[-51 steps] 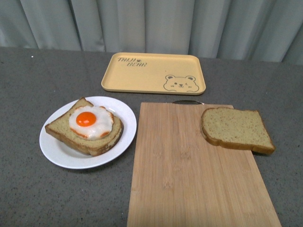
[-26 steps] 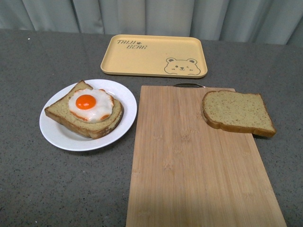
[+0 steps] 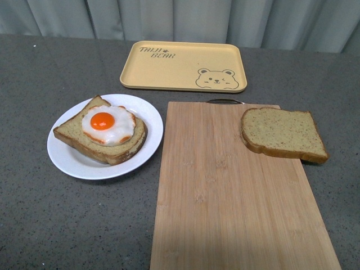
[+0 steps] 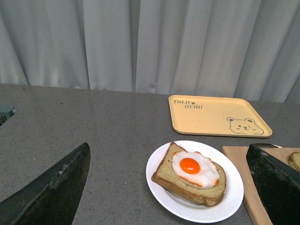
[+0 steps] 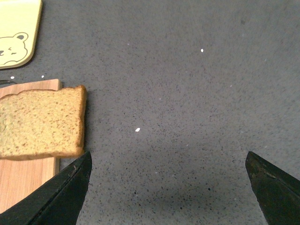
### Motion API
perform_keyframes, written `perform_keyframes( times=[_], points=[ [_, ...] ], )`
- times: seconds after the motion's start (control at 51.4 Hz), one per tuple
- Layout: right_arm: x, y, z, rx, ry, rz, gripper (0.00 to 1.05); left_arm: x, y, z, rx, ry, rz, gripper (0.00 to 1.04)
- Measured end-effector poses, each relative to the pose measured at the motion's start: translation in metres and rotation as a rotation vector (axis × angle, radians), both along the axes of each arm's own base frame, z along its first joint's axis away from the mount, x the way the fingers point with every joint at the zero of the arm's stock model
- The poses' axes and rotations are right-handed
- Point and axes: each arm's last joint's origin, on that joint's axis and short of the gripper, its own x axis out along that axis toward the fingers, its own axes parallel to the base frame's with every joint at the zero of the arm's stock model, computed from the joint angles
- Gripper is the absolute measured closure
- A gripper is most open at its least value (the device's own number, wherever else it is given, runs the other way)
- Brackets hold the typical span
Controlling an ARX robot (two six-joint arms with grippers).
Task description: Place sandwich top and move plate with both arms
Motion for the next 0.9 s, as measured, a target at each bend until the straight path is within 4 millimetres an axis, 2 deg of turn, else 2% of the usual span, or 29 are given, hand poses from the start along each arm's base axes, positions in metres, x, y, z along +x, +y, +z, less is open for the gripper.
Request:
perform_keyframes(
  times=[0.136,0.273,0.487,0.662,0.896],
  points=[
    [0.046,-0.015,-0.012,0.162,0.081,0.031,0.09,0.0,0.0,0.0,0.0,0.0,0.0,0.07],
    [0.074,-0.017,-0.029,0.273,0.162,0.082,0.09,0.0,0.0,0.0,0.0,0.0,0.0,0.07],
    [0.107,-0.009,-0.059,0.369,0.325,0.133,0.09,0.0,0.0,0.0,0.0,0.0,0.0,0.07],
    [0.125,0.003,-0.081,0.445,0.388,0.195,0.09,0.0,0.0,0.0,0.0,0.0,0.0,0.07],
    [0.148,0.021,-0.096,0.499,0.428,0.224,0.09,0.0,0.0,0.0,0.0,0.0,0.0,0.07]
  ],
)
